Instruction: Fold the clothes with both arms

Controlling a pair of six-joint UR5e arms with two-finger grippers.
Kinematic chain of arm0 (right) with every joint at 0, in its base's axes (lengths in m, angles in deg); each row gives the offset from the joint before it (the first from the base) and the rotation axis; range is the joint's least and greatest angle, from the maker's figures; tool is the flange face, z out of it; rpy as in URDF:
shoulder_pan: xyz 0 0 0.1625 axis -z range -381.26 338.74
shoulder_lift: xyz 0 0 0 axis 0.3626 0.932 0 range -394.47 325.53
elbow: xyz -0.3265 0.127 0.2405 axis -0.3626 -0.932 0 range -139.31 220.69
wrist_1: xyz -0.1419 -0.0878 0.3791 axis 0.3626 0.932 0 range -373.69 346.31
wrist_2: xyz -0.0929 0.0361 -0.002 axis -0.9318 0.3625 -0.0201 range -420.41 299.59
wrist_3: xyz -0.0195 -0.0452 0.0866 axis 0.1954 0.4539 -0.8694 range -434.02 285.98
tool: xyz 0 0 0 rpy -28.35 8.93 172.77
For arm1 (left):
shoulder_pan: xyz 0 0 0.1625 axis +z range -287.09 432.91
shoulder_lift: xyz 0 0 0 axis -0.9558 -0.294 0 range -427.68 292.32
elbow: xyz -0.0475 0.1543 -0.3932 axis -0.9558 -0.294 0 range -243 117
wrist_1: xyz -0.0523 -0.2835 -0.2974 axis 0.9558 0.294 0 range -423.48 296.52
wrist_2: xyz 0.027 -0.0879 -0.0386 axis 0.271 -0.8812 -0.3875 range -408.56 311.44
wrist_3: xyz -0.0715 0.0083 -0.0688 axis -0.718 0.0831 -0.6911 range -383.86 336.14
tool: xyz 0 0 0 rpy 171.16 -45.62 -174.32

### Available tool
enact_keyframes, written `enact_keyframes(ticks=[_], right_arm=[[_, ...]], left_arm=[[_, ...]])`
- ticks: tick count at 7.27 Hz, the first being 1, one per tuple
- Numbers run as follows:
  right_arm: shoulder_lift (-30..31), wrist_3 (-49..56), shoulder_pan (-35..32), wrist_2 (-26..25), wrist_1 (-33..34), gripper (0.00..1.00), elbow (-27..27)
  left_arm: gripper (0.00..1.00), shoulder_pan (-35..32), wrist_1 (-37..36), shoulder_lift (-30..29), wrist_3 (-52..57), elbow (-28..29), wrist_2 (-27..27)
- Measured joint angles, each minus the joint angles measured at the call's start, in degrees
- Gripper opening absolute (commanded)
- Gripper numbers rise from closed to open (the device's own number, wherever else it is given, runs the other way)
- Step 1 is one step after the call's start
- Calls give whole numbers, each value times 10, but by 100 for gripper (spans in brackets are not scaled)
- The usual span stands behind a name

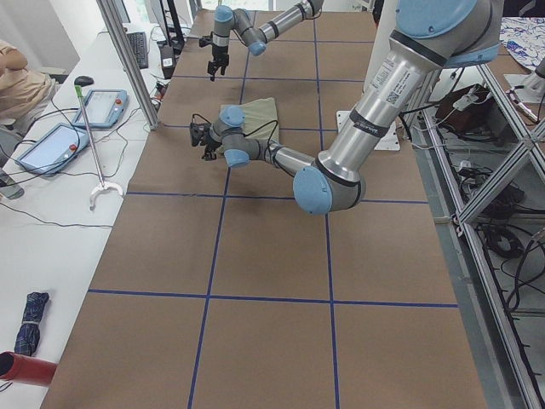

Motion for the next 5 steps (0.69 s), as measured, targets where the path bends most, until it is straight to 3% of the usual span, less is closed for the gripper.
enact_keyframes(ticks=[3, 5], right_arm=[[89, 216, -112, 88, 11, 100, 7], [149, 439, -214, 119, 78, 100, 25]], left_arm=[[62, -84, -5, 111, 214, -80, -121], [62, -177, -9, 186, 361, -110, -203]])
